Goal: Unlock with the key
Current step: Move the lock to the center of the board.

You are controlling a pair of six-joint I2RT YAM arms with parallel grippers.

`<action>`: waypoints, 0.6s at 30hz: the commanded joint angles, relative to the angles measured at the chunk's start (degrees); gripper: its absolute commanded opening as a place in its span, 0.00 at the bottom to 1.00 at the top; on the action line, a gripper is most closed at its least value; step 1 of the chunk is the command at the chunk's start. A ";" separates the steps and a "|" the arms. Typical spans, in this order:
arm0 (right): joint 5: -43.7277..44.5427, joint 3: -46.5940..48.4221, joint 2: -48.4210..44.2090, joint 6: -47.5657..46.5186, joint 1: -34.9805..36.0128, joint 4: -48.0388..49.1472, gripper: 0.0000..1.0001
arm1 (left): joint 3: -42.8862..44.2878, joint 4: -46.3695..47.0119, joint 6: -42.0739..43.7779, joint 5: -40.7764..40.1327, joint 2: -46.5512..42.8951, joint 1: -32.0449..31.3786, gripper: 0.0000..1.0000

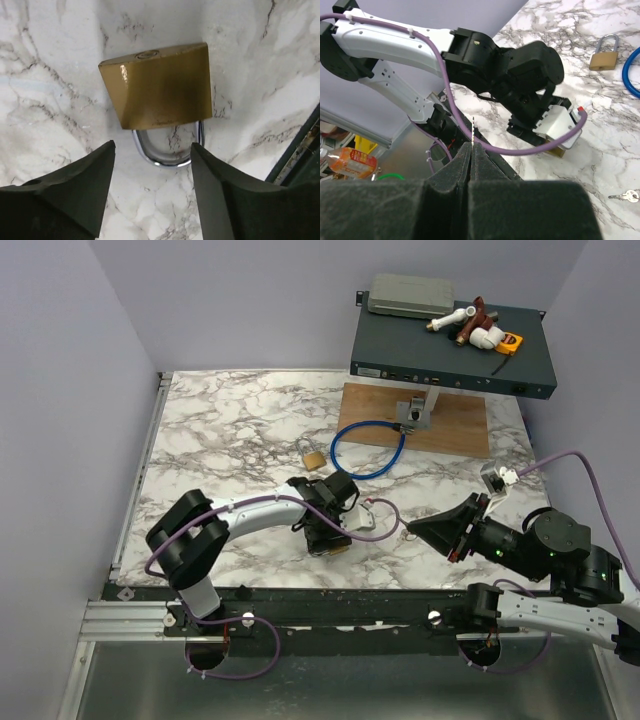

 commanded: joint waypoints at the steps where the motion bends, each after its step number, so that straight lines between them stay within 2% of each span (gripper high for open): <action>1: 1.58 1.57 0.14 -0.82 -0.24 -0.29 0.01 | 1.78 -3.37 -0.93 1.52 -6.16 1.36 0.85; 2: 1.67 1.59 0.19 -1.01 -0.22 -0.23 0.01 | 2.40 -3.73 -0.90 1.09 -6.95 1.54 0.98; 10: 3.49 2.79 -1.03 -1.91 -0.20 -0.75 0.01 | 7.50 -8.20 -3.60 -4.00 -8.65 3.09 0.98; 13: 3.46 2.81 -0.91 -2.30 -0.24 -0.76 0.01 | 9.15 -6.81 -9.93 -5.47 -9.83 5.90 0.98; 15: 3.26 2.82 -0.56 -2.61 -0.21 -0.61 0.01 | 10.27 -7.10 -15.93 -2.80 -9.54 8.30 0.98; 18: 2.90 2.74 -0.10 -2.96 -0.21 -0.23 0.01 | 9.75 -6.95 -23.55 8.50 -7.27 11.21 0.98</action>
